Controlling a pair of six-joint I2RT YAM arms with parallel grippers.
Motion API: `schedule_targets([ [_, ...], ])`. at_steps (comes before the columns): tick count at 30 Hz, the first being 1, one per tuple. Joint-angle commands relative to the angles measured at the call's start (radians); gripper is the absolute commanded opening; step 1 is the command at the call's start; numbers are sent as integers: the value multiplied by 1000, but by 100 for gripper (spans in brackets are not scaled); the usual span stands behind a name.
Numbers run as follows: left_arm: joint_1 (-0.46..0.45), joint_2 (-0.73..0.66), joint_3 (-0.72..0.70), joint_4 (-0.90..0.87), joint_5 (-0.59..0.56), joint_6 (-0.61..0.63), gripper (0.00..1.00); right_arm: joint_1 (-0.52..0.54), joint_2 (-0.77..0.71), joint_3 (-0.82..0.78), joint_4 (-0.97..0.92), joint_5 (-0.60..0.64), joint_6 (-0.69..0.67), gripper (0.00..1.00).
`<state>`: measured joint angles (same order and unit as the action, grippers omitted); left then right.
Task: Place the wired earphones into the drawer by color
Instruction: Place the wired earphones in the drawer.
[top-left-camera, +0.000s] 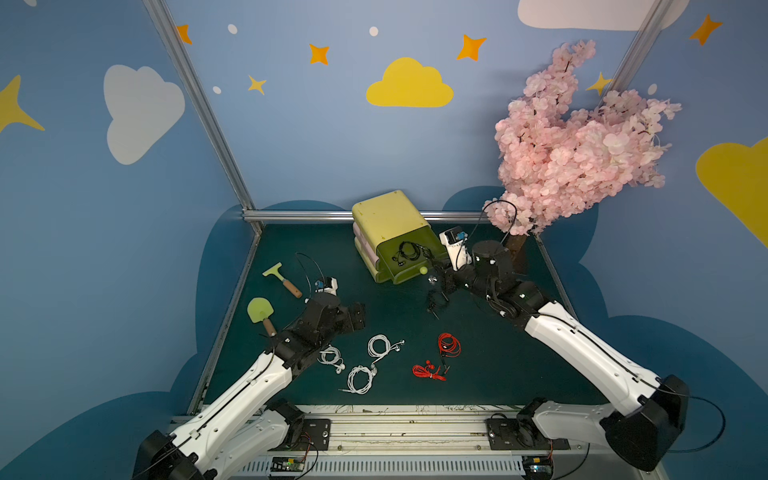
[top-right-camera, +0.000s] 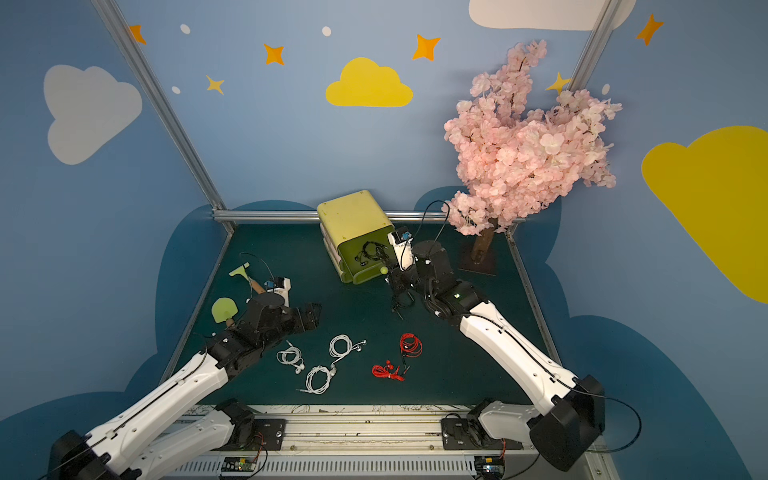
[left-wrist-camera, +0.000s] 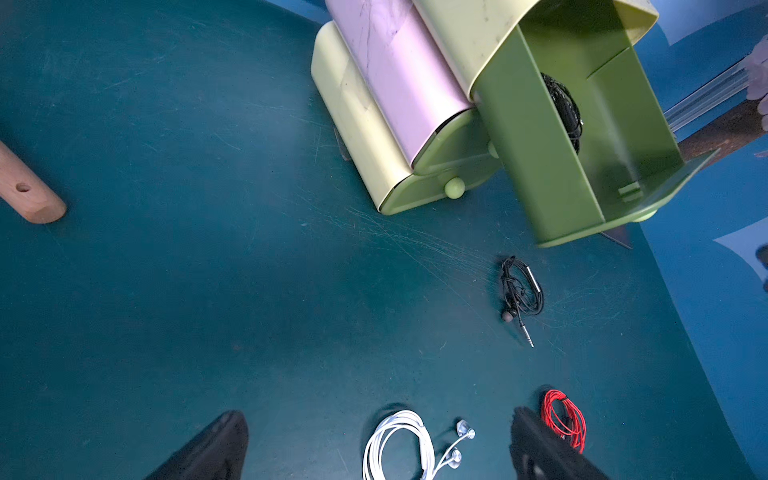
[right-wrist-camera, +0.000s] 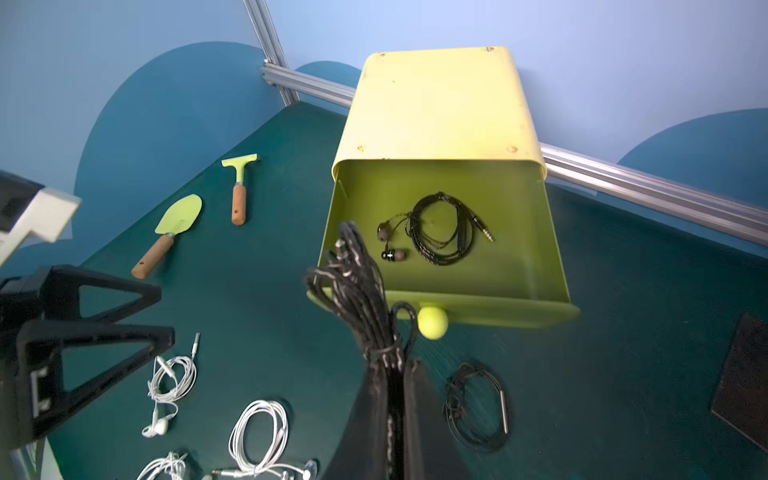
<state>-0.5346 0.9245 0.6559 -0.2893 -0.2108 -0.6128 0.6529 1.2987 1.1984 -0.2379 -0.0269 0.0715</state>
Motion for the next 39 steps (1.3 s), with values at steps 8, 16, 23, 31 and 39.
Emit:
schedule_targets([
  [8,5,-24,-18,9,10,-11,100,-45,225,196,110,-84,-9,8],
  [16,5,-28,-25,17,14,-16,100,-56,349,274,124,-106,-2,8],
  [23,7,-27,-29,22,14,-16,100,-62,394,289,132,-123,11,8],
  [31,7,-30,-32,21,15,-17,100,-64,425,298,135,-131,17,8],
  [39,8,-32,-33,22,15,-18,100,-67,439,296,131,-133,19,8],
])
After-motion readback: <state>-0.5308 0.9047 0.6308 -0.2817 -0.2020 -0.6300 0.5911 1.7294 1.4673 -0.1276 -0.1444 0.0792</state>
